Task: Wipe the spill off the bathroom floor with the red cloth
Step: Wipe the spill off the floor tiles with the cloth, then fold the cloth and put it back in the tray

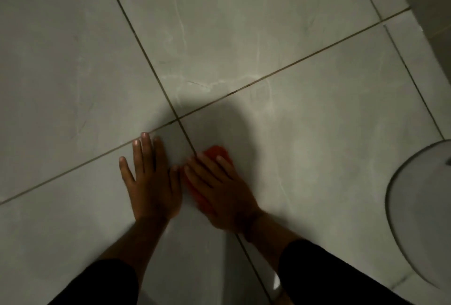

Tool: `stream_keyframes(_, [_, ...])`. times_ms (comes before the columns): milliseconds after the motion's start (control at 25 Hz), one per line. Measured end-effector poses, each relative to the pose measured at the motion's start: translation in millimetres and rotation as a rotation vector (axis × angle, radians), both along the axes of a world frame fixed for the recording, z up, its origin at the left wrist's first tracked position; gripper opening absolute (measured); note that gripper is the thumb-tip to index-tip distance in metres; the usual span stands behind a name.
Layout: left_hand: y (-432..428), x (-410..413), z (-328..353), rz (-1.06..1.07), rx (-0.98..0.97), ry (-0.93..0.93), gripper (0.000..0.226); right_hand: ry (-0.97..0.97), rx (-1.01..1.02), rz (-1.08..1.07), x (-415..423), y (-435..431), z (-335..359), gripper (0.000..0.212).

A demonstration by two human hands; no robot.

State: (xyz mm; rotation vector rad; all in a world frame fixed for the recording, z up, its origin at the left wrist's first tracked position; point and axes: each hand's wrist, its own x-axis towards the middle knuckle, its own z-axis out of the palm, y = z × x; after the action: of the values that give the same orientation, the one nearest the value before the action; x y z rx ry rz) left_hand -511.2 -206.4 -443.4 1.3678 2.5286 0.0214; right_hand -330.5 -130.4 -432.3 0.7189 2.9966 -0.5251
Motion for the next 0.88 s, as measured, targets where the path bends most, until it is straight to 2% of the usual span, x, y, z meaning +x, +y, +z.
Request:
stream_keyframes(80, [3.7, 0.7, 11.8, 0.017, -0.051, -0.046, 0.078, -0.027, -0.063, -0.090, 43.3, -7.8, 12.7, 0.069])
stream_keyframes(120, [6.4, 1.3, 19.7, 0.026, -0.080, -0.062, 0.076, -0.024, -0.139, -0.205, 56.5, -1.1, 23.1, 0.063])
stream_keyframes(160, [11.6, 4.7, 30.8, 0.042, -0.099, -0.078, 0.074, 0.034, -0.297, -0.384, 65.4, 8.7, 39.2, 0.055])
stream_keyframes(200, [19.2, 11.3, 46.4, 0.059, -0.104, -0.108, 0.072, 0.153, -0.548, -0.615, 70.6, 20.1, 60.8, 0.048])
stream_keyframes(280, [42.0, 39.7, 90.1, 0.083, -0.058, -0.269, 0.067, 0.530, -1.151, -1.210, 78.4, 39.7, 110.6, 0.041])
stream_keyframes(360, [75.7, 78.2, 145.8, 0.215, -0.042, -0.708, 0.058, 0.742, -1.483, -1.577, 94.7, 53.5, 171.2, 0.046])
stream_keyframes(440, [110.2, 108.6, 201.9, 0.363, -0.146, -1.161, 0.050, 0.769, -1.637, -1.679, 114.2, 59.1, 226.0, 0.055])
stream_keyframes(520, [144.0, 130.4, 258.7, 0.374, -0.293, -1.365, 0.040, 0.823, -1.711, -1.716, 141.4, 63.6, 279.4, 0.060])
stream_keyframes(600, [169.6, 147.7, 307.6, 0.232, -0.385, -1.417, 0.019, 0.904, -1.697, -1.749, 169.7, 63.1, 323.5, 0.059])
stream_keyframes(640, [180.3, 159.1, 329.1, 0.118, -0.411, -1.427, 0.014, 0.941, -1.665, -1.799, 185.0, 61.5, 343.8, 0.057])
stream_keyframes(760, [205.0, 204.3, 382.9, -0.137, -0.494, -1.381, 0.021, 1.037, -1.562, -1.918, 229.5, 57.2, 398.1, 0.047])
stream_keyframes(880, [224.3, 281.4, 424.1, -0.317, -0.518, -1.275, 0.018, 1.150, -1.340, -2.029, 289.4, 56.9, 439.9, 0.034])
